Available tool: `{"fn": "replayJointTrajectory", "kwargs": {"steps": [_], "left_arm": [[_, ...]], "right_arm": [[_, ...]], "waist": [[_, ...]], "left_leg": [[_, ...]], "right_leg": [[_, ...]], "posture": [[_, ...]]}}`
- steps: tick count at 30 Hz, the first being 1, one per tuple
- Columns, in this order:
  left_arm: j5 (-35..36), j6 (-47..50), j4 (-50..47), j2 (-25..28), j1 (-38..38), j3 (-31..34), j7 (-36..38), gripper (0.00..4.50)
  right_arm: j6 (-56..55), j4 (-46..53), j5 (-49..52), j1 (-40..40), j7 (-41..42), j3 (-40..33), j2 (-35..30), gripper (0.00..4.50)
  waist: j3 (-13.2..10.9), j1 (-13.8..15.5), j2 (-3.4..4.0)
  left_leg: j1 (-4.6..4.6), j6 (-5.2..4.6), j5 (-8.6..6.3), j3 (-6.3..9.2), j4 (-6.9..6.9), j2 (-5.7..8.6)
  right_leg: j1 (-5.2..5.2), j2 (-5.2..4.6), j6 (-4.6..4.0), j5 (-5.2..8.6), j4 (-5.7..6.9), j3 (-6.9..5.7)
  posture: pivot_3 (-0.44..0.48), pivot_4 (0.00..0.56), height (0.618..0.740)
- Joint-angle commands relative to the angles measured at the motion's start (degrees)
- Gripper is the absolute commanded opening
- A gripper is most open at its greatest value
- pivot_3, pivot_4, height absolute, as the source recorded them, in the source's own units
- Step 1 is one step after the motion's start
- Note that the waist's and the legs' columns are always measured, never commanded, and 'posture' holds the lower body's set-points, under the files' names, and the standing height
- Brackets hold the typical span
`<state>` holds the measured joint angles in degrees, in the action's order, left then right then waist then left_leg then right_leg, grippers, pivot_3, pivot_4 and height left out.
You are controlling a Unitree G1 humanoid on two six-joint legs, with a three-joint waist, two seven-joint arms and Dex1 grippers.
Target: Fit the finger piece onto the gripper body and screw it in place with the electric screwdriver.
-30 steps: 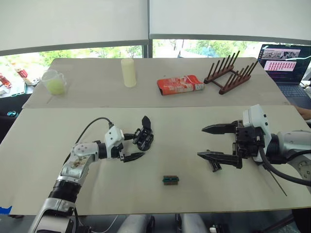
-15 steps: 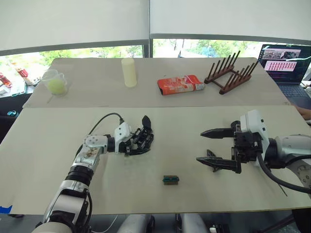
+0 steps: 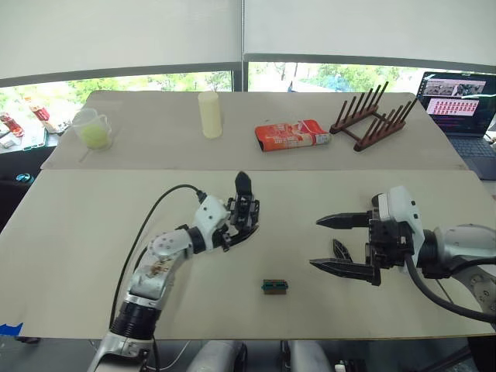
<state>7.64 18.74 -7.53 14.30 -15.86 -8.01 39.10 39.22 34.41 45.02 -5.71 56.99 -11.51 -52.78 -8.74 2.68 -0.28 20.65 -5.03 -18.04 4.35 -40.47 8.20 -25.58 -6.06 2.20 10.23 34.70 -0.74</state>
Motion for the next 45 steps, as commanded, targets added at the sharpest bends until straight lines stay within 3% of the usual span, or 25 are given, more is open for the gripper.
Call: {"fn": "replayJointTrajectory", "kwargs": {"steps": [1,8,9,13,21,26,32,35,37,45], "left_arm": [[-1.84,1.91,-3.89,-2.78,1.31,-3.59,-4.84,2.38],[-2.58,1.59,-2.70,-3.40,2.98,-6.81,-6.11,2.38],[-2.67,1.22,-2.39,-3.25,3.02,-6.92,-5.99,3.18],[0.06,1.73,-2.79,-1.28,3.51,-5.86,-2.57,4.44],[2.66,-10.00,8.35,7.19,-1.93,-4.79,12.19,4.44],[3.26,-17.49,19.41,6.75,-7.82,-5.42,20.32,4.44],[3.50,-21.47,28.16,3.99,-12.79,-4.72,23.62,4.44],[4.15,-22.47,29.29,3.19,-13.30,-4.50,25.49,3.63],[5.02,-22.13,28.22,3.14,-12.65,-4.66,27.08,2.63],[5.87,-17.67,15.51,2.12,-6.27,-5.62,24.30,2.57]], "right_arm": [[-1.69,1.69,-0.36,-0.22,-0.52,-0.37,0.40,4.50],[-1.53,1.68,-0.72,-0.53,-0.65,0.16,0.84,4.50],[-1.55,1.64,-0.77,-0.56,-0.71,0.23,0.89,4.50],[-1.64,1.55,-0.96,-0.67,-1.04,0.47,1.04,4.50],[-2.27,0.76,-1.74,-0.84,-0.53,0.39,0.80,4.50],[-2.11,0.73,-1.86,-1.32,-0.52,0.29,0.62,4.50],[-1.84,1.42,-1.90,-0.54,-0.90,-0.44,0.49,4.50],[-1.71,1.82,-1.86,-0.08,-1.34,-0.79,0.50,4.50],[-1.62,2.25,-1.75,0.50,-1.58,-1.23,0.43,4.50],[-1.65,3.52,-1.59,2.62,-2.35,-2.62,0.37,4.50]], "waist": [[0.00,-0.04,0.00],[0.00,-0.26,-0.01],[0.00,-0.26,0.00],[0.00,-0.15,0.00],[0.02,-0.08,0.03],[0.02,-0.10,0.03],[0.02,-0.29,0.02],[0.02,-0.36,0.02],[0.02,-0.40,0.02],[0.02,-0.29,0.02]], "left_leg": [[-0.01,0.00,0.00,-0.01,0.00,0.00],[0.30,-0.19,0.22,-0.06,-0.02,-0.01],[0.30,-0.19,0.22,-0.06,-0.02,-0.01],[0.32,-0.19,0.21,-0.06,-0.05,0.00],[0.31,-0.17,0.20,-0.05,-0.13,-0.01],[0.39,-0.22,0.18,-0.05,-0.28,0.06],[0.42,-0.25,0.20,-0.05,-0.32,0.05],[0.44,-0.41,0.28,-0.05,-0.32,0.05],[0.44,-0.42,0.29,-0.05,-0.32,0.05],[0.46,-0.44,0.28,-0.05,-0.34,0.05]], "right_leg": [[-0.02,0.00,0.00,0.00,0.05,0.00],[-0.56,0.02,0.00,0.00,0.31,-0.03],[-0.55,0.02,-0.01,0.00,0.30,-0.03],[-0.53,0.00,0.00,0.00,0.28,-0.03],[-0.52,0.04,-0.01,0.00,0.31,-0.10],[-0.51,0.02,-0.02,-0.01,0.28,-0.15],[-0.54,-0.01,-0.02,-0.01,0.30,-0.15],[-0.55,-0.02,-0.02,-0.01,0.30,-0.14],[-0.56,-0.03,-0.02,-0.01,0.31,-0.13],[-0.56,-0.03,-0.02,-0.01,0.30,-0.06]], "posture": [[0.000,0.150,0.740],[0.000,0.150,0.740],[0.000,0.150,0.740],[0.000,0.150,0.740],[0.000,0.150,0.740],[0.000,0.150,0.740],[0.000,0.150,0.740],[0.000,0.150,0.740],[0.000,0.150,0.740],[0.000,0.150,0.740]]}}
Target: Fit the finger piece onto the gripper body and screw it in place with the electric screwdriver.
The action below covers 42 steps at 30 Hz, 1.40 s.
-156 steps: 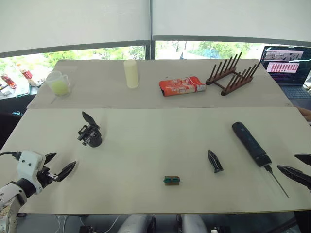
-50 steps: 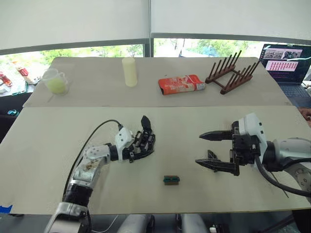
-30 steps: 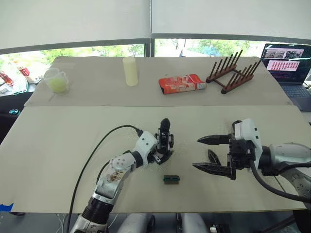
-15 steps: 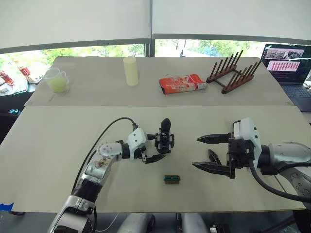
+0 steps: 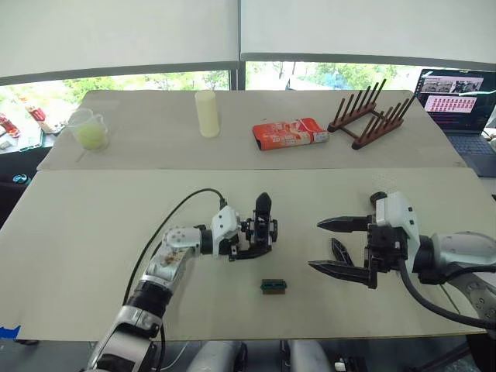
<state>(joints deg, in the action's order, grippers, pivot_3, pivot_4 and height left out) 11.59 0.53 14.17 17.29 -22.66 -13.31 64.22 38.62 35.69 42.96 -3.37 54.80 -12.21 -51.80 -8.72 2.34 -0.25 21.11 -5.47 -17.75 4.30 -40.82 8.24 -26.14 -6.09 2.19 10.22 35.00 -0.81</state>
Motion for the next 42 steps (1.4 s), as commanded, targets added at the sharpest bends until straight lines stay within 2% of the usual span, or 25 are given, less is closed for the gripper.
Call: {"fn": "replayJointTrajectory", "kwargs": {"steps": [1,7,18,22,23,25,31,35,38,40,42], "left_arm": [[1.06,0.26,-6.68,-1.05,0.98,-0.55,-1.66,2.57],[-2.61,-1.31,-3.60,-2.60,-0.01,-0.88,-6.58,2.57],[-3.34,-4.54,4.66,-4.30,-5.75,-1.04,-5.87,2.57],[-3.01,-4.44,5.46,-4.05,-5.74,-1.25,-4.84,2.57],[-2.97,-4.25,5.32,-3.90,-5.47,-1.29,-4.66,3.60],[-2.27,-3.00,4.35,-2.80,-4.37,-0.93,-3.66,4.41],[1.29,2.71,-2.01,5.62,-1.95,1.63,1.83,4.47],[6.88,9.85,-11.14,14.90,-0.45,5.14,7.68,4.47],[13.82,18.81,-19.61,22.09,-1.91,8.36,11.83,4.47],[19.22,24.53,-26.18,25.20,-4.84,9.65,13.47,4.47],[22.47,27.83,-30.20,25.34,-7.98,9.73,12.92,4.47]], "right_arm": [[-1.09,2.32,0.42,0.39,-0.21,-1.91,-0.59,4.50],[-1.22,2.38,0.27,0.78,-0.18,-2.16,-0.71,4.50],[-1.74,2.06,-0.33,0.87,-0.04,-1.85,-0.75,4.50],[-1.97,1.78,-0.83,0.81,-0.22,-1.89,-0.82,4.50],[-2.01,1.74,-1.02,0.81,-0.30,-1.94,-0.81,4.50],[-2.05,1.93,-1.46,1.11,-0.28,-2.56,-1.17,4.50],[4.09,3.27,2.21,1.32,-0.89,-8.61,-6.67,4.50],[15.47,1.17,9.35,-3.40,-4.04,-11.09,-13.20,4.50],[27.49,-2.34,14.60,-10.69,-6.42,-7.44,-20.44,4.50],[39.02,-7.97,15.40,-23.71,-9.52,1.35,-21.30,4.50],[50.76,-17.04,15.34,-37.91,-13.77,9.83,-16.18,4.50]], "waist": [[0.00,0.09,0.00],[0.00,0.14,0.00],[0.00,0.26,-0.01],[0.00,0.07,0.00],[0.00,0.08,0.00],[0.00,0.07,0.00],[0.01,-0.15,0.01],[0.01,-0.31,0.03],[-0.01,-0.18,0.05],[-0.01,-0.26,0.04],[-0.02,-0.28,0.00]], "left_leg": [[0.00,0.00,0.00,0.00,-0.02,0.00],[0.00,0.00,0.00,0.00,-0.02,0.00],[0.00,0.00,0.00,0.00,-0.07,0.00],[0.00,-0.01,0.00,0.00,-0.04,-0.01],[0.00,-0.01,0.00,0.00,-0.04,-0.01],[0.00,-0.01,0.00,0.00,-0.06,0.00],[0.00,0.00,0.00,0.00,-0.03,-0.03],[0.01,0.00,0.00,0.00,-0.01,-0.06],[0.05,0.00,0.00,0.00,0.00,-0.05],[0.05,0.17,-0.10,0.02,0.00,-0.06],[0.06,0.42,-0.28,-0.01,-0.03,-0.06]], "right_leg": [[0.00,0.00,0.00,0.00,0.00,0.01],[0.01,0.01,0.00,0.00,0.01,0.02],[0.03,0.00,0.00,0.00,0.01,-0.02],[0.00,0.01,0.00,0.00,0.02,-0.02],[-0.01,0.01,0.00,0.00,0.02,-0.03],[0.01,0.01,0.00,0.00,0.02,-0.03],[-0.04,0.04,-0.01,0.00,0.06,-0.02],[-0.07,0.06,-0.02,-0.01,0.06,0.00],[-0.08,0.02,-0.04,-0.02,0.01,-0.01],[-0.05,-0.01,-0.04,-0.02,-0.03,-0.01],[-0.01,-0.10,-0.12,-0.06,-0.10,0.04]], "posture": [[0.000,0.150,0.740],[0.000,0.150,0.740],[0.000,0.150,0.740],[0.000,0.150,0.740],[0.000,0.150,0.740],[0.000,0.150,0.740],[0.000,0.150,0.740],[0.000,0.150,0.740],[0.000,0.150,0.740],[0.000,0.150,0.740],[0.000,0.150,0.740]]}}
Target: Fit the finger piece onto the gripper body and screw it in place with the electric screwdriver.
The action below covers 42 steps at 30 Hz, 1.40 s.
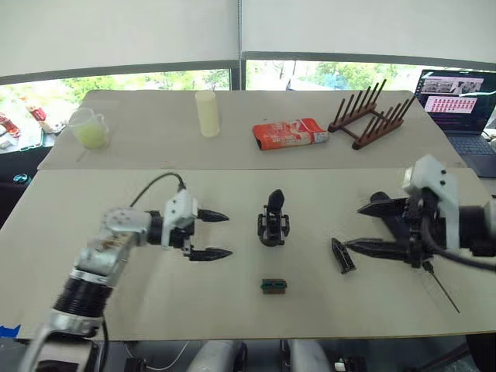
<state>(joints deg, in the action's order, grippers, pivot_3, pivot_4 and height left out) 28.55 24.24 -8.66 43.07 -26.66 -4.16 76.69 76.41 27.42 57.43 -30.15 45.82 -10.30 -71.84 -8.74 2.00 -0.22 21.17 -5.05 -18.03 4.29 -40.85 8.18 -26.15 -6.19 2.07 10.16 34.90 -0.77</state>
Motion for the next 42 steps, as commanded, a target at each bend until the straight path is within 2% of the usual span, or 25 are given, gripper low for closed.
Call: {"fn": "replayJointTrajectory", "kwargs": {"steps": [1,3,6,11,21,26,29,32,36,39,42], "left_arm": [[6.02,4.96,-8.15,-0.75,-4.93,0.33,-0.09,4.47],[6.23,5.97,-8.90,-1.38,-6.27,-0.25,-1.02,4.47],[7.55,7.89,-9.85,-2.84,-8.60,-0.47,-2.70,4.47],[7.16,7.71,-10.95,-5.00,-9.65,-1.13,-4.80,4.47],[7.63,8.26,-12.71,-5.67,-9.56,-0.91,-7.85,4.47],[7.14,7.49,-12.20,-5.90,-9.78,-1.30,-8.24,4.47],[6.59,7.01,-11.65,-6.11,-9.94,-1.60,-8.30,4.50],[6.00,6.41,-10.94,-6.13,-9.90,-1.74,-8.00,4.50],[5.31,5.49,-9.73,-6.45,-10.11,-2.02,-7.59,4.50],[4.95,4.78,-8.91,-6.88,-10.32,-2.42,-7.24,4.50],[4.79,4.30,-8.14,-7.34,-10.64,-2.82,-6.73,4.50]], "right_arm": [[15.28,-12.29,1.53,-15.12,-6.21,10.72,5.26,4.50],[16.09,-18.80,2.83,-20.37,-9.98,15.30,7.84,4.50],[16.09,-27.40,6.79,-25.67,-16.40,25.92,7.09,4.50],[16.09,-34.92,13.74,-27.04,-27.60,35.89,8.77,4.50],[16.09,-36.10,27.26,-20.61,-42.33,36.42,9.12,4.50],[16.09,-35.96,28.28,-16.36,-48.40,33.09,14.01,4.50],[16.09,-34.80,26.78,-14.19,-50.09,31.44,15.22,3.75],[16.09,-32.62,27.82,-13.23,-50.08,31.15,14.58,2.62],[16.09,-28.88,26.78,-13.09,-47.25,31.30,11.52,1.27],[16.09,-26.80,22.18,-13.88,-43.48,31.09,9.49,0.34],[16.09,-24.62,17.27,-14.97,-37.65,31.31,7.30,0.32]], "waist": [[0.01,0.00,-0.07],[0.01,-0.05,-0.06],[0.00,0.12,-0.07],[0.00,-0.18,-0.06],[0.00,-0.62,-0.06],[0.16,-0.90,-0.32],[0.33,-1.30,-0.58],[0.36,-1.42,-0.60],[0.35,-1.23,-0.59],[0.35,-1.02,-0.58],[0.33,-0.98,-0.55]], "left_leg": [[0.05,0.01,-0.01,0.01,0.00,0.00],[0.04,-0.02,-0.02,-0.02,0.04,0.02],[0.07,-0.49,0.24,0.01,0.10,0.01],[0.15,-0.49,0.24,0.03,0.10,0.02],[0.08,-0.40,0.30,0.01,0.00,0.00],[0.00,-0.41,0.30,0.02,0.01,-0.02],[-0.10,-0.40,0.30,0.02,0.02,-0.05],[-0.12,-0.40,0.30,0.01,0.04,-0.06],[-0.08,-0.41,0.30,0.02,0.09,-0.06],[-0.03,-0.41,0.30,0.01,0.03,0.01],[-0.01,-0.42,0.30,-0.01,0.02,0.06]], "right_leg": [[0.07,-0.07,-0.02,-0.01,-0.17,-0.03],[0.06,-0.11,-0.03,-0.02,-0.15,0.01],[-0.11,-0.09,-0.03,-0.02,0.02,-0.08],[-0.11,-0.07,-0.03,-0.02,-0.02,-0.19],[-0.11,-0.02,-0.04,-0.03,0.06,-0.14],[-0.02,0.03,-0.04,-0.03,0.02,-0.15],[0.06,0.09,-0.05,-0.03,0.04,-0.13],[0.03,0.14,-0.05,-0.03,0.04,-0.14],[-0.04,0.12,-0.05,-0.03,0.03,-0.15],[-0.03,0.11,-0.05,-0.03,0.01,-0.17],[-0.04,0.11,-0.05,-0.03,0.01,-0.17]], "posture": [[0.000,0.150,0.740],[0.000,0.150,0.740],[0.000,0.150,0.740],[0.000,0.150,0.740],[0.000,0.150,0.740],[0.000,0.150,0.740],[0.000,0.150,0.740],[0.000,0.150,0.740],[0.000,0.150,0.740],[0.000,0.150,0.740],[0.000,0.150,0.740]]}}
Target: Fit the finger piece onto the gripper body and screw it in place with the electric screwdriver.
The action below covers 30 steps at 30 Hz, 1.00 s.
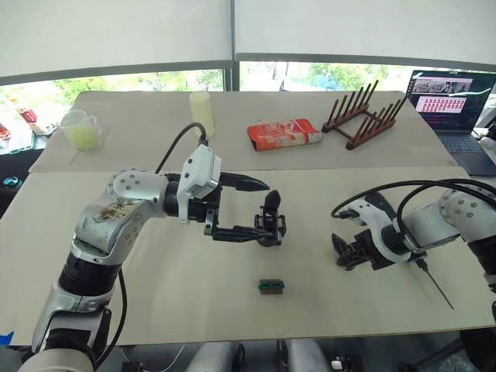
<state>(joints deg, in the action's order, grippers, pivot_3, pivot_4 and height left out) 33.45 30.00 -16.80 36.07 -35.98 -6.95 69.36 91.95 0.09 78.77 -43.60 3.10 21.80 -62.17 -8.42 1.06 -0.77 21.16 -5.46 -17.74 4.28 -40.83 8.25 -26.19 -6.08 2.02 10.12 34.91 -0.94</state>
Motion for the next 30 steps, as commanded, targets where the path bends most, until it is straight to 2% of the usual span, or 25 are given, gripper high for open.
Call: {"fn": "replayJointTrajectory", "kwargs": {"steps": [1,7,11,17,18,19,20,26,27,30], "left_arm": [[-0.20,-1.58,0.25,-0.50,-1.49,-0.20,0.79,4.50],[-0.52,-2.13,0.93,-0.89,-2.03,-0.72,1.49,4.50],[-0.56,-2.25,0.87,-0.77,-1.98,-0.72,1.58,4.50],[0.15,-1.16,-0.56,-0.04,-1.85,-0.21,1.27,4.50],[0.19,-1.09,-0.57,0.10,-1.86,-0.14,1.25,4.50],[0.17,-1.10,-0.52,0.20,-1.86,-0.10,1.27,4.50],[0.15,-1.12,-0.50,0.28,-1.83,-0.08,1.25,4.50],[0.23,-1.08,-0.97,0.37,-1.43,-0.08,1.05,4.50],[0.23,-1.13,-0.97,0.37,-1.42,-0.11,1.05,4.50],[0.18,-1.26,-0.88,0.32,-1.42,-0.19,1.01,4.50]], "right_arm": [[0.54,3.36,-5.31,-1.80,7.18,-0.27,-2.99,0.32],[0.54,3.12,-8.84,-2.80,16.57,-1.09,-2.55,0.32],[0.55,-0.47,-7.00,-3.09,19.40,-3.96,0.86,0.32],[-1.06,-0.37,-18.58,-0.04,24.19,-2.55,1.49,0.32],[-1.02,-0.74,-19.82,-0.40,25.57,-2.47,1.33,1.35],[-1.18,-0.83,-21.16,-0.84,27.19,-2.08,0.97,1.78],[-1.57,-0.63,-22.63,-1.25,28.75,-1.42,0.45,1.99],[-8.78,4.47,-32.88,-3.31,39.71,5.63,-5.02,4.20],[-9.04,5.47,-33.80,-3.68,41.10,6.21,-5.45,4.44],[-8.22,7.27,-35.69,-4.28,43.61,6.80,-5.49,4.48]], "waist": [[0.00,-0.10,0.00],[0.00,-0.34,0.00],[0.00,-0.34,0.00],[-0.01,0.18,0.02],[-0.01,0.11,0.03],[-0.02,0.07,0.03],[-0.01,0.01,0.03],[-0.04,-0.14,0.07],[-0.04,-0.24,0.07],[-0.04,-0.33,0.07]], "left_leg": [[0.00,0.00,0.00,0.00,0.00,-0.02],[0.00,0.00,0.00,0.01,0.05,-0.11],[0.02,0.00,0.00,0.00,0.03,-0.09],[0.05,-0.01,-0.01,0.02,0.00,-0.05],[0.06,-0.01,-0.01,-0.01,-0.01,-0.02],[0.05,-0.01,-0.01,-0.02,-0.02,-0.01],[0.05,-0.01,-0.01,-0.02,-0.02,-0.02],[0.05,0.00,-0.01,0.00,0.00,-0.07],[0.05,0.00,-0.01,-0.01,0.00,-0.07],[0.05,0.00,-0.01,-0.01,0.00,-0.07]], "right_leg": [[-0.01,-0.02,0.00,0.00,0.00,0.01],[-0.06,-0.04,0.00,0.00,0.03,0.05],[-0.04,-0.08,0.00,0.00,0.01,0.06],[-0.05,-0.10,0.00,0.00,0.02,0.02],[-0.06,-0.11,0.00,0.00,0.02,0.04],[-0.05,-0.11,0.00,0.00,0.03,0.04],[-0.05,-0.11,0.00,0.00,0.03,0.04],[-0.10,-0.09,0.00,0.00,0.04,0.02],[-0.09,-0.09,0.00,0.00,0.03,0.03],[-0.08,-0.10,0.00,0.00,0.04,0.04]], "posture": [[0.000,0.150,0.740],[0.000,0.150,0.740],[0.000,0.150,0.740],[0.000,0.150,0.740],[0.000,0.150,0.740],[0.000,0.150,0.740],[0.000,0.150,0.740],[0.000,0.150,0.740],[0.000,0.150,0.740],[0.000,0.150,0.740]]}}
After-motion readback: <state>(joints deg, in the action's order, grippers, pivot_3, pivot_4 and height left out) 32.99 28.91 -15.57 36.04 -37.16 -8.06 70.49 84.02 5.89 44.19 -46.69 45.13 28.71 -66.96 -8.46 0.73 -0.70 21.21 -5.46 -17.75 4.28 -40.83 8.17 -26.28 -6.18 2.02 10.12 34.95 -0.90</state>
